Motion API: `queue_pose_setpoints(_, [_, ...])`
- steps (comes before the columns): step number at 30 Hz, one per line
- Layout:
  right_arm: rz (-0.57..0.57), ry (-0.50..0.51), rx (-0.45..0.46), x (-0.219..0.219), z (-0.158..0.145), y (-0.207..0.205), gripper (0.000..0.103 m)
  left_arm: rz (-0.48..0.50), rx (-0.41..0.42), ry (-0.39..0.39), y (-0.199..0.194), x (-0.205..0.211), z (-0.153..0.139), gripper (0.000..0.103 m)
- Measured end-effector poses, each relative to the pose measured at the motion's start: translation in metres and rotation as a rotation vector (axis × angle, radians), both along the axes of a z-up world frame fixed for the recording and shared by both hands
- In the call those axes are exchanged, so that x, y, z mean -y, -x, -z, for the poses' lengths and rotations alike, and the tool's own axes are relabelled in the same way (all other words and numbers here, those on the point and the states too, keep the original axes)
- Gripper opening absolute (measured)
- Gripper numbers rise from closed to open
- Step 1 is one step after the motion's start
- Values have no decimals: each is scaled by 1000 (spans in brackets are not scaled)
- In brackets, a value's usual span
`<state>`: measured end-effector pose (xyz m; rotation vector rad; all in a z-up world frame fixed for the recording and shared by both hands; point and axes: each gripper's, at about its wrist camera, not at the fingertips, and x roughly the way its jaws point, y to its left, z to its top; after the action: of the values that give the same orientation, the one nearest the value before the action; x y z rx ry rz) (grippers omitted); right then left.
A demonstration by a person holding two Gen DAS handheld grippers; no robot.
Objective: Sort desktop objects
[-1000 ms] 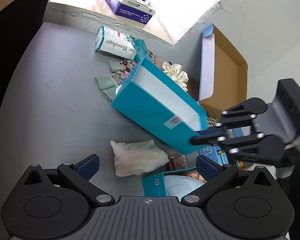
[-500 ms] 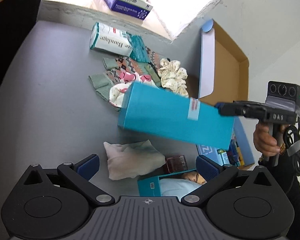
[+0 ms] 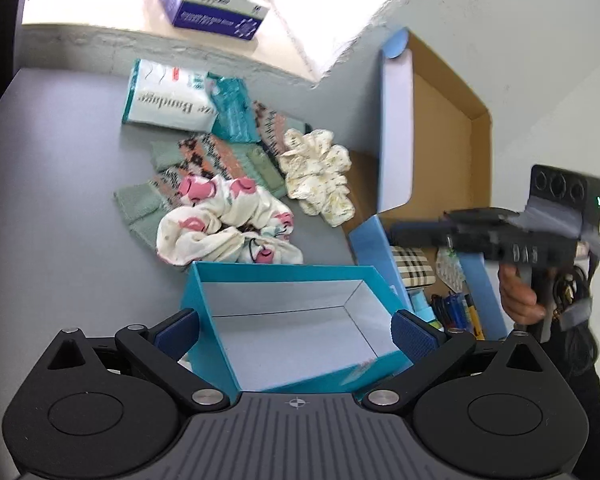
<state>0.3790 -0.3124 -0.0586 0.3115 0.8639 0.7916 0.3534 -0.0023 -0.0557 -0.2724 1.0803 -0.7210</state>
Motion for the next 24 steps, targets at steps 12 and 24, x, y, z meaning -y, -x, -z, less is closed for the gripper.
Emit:
queue_pose_setpoints(12, [-9,159,33,24,15,74,48,-117,144,-114,43,-57,13,102])
queue_pose_setpoints(24, [-30,253,40,-2,40,77,45,-286,63,-79,11,-89,40,101])
